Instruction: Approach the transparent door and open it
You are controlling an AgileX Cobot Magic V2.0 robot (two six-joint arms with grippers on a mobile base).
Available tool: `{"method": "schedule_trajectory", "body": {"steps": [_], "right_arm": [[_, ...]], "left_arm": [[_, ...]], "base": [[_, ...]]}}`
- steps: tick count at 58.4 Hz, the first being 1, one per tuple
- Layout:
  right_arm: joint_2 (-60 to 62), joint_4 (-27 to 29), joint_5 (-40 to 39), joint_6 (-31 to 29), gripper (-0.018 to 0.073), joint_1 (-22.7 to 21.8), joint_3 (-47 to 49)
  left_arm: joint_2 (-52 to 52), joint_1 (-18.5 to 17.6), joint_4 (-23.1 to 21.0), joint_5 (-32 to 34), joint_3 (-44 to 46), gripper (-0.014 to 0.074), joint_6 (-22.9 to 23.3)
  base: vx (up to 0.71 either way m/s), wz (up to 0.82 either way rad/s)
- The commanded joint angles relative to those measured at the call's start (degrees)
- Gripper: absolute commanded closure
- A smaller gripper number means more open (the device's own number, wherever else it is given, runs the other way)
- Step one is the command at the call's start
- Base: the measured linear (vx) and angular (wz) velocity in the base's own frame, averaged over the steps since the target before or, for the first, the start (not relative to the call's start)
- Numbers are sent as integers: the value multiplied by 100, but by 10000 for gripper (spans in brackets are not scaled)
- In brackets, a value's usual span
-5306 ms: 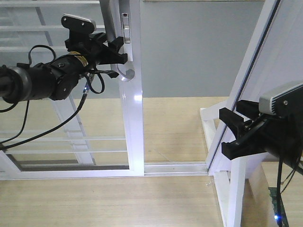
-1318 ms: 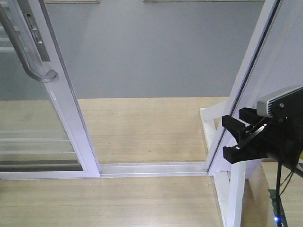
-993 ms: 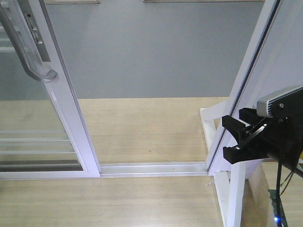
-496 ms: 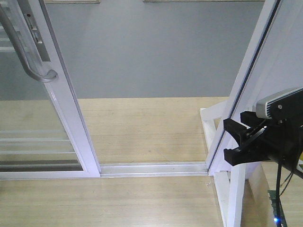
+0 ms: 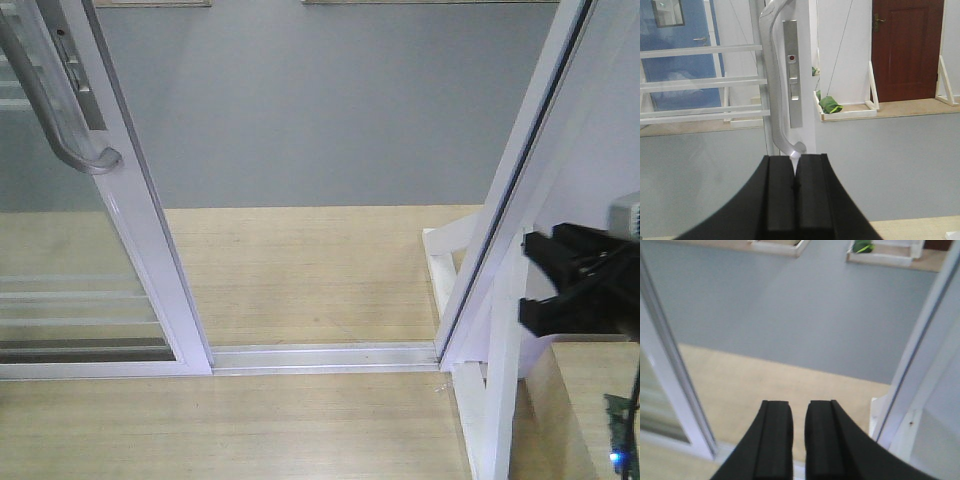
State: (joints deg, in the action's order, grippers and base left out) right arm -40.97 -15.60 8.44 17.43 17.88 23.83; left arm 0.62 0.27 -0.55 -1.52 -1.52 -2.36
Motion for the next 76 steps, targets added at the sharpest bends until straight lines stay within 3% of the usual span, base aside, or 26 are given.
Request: {"method": "schedule_trajectory", "body": {"steps": [1, 5, 10, 16, 27, 35, 37, 43, 76], "right_arm": [[496, 67, -331, -117, 488, -568, 160], [889, 67, -331, -403, 575, -1065, 160], [1326, 195, -345, -982, 571, -1654, 109], [1795, 677, -687, -1566, 570, -2015, -282], [2939, 955, -1700, -1566, 570, -2049, -1742], [4071, 955, -1763, -1240, 568, -2049, -2688], [4336, 945, -1084, -1060, 568, -2049, -2637], [4262, 907, -728, -994, 567, -1966, -2639], [4236, 913, -758, -994, 567, -1892, -2635]], "left_arm": [[74, -25, -55, 447, -176, 603, 38], [74, -25, -55, 447, -176, 603, 38], [74, -25, -55, 447, -176, 603, 38], [74, -25, -55, 447, -176, 603, 38], [74, -25, -55, 447, -176, 603, 38], [74, -25, -55, 447, -176, 603, 38], [74, -25, -55, 447, -176, 603, 38], [76, -27, -55, 442, -176, 603, 38], [76, -27, -55, 435, -176, 603, 38]], "base": [[0, 0], [0, 0], [0, 0], [0, 0], [0, 0], [0, 0], [0, 0], [0, 0], [0, 0]]}}
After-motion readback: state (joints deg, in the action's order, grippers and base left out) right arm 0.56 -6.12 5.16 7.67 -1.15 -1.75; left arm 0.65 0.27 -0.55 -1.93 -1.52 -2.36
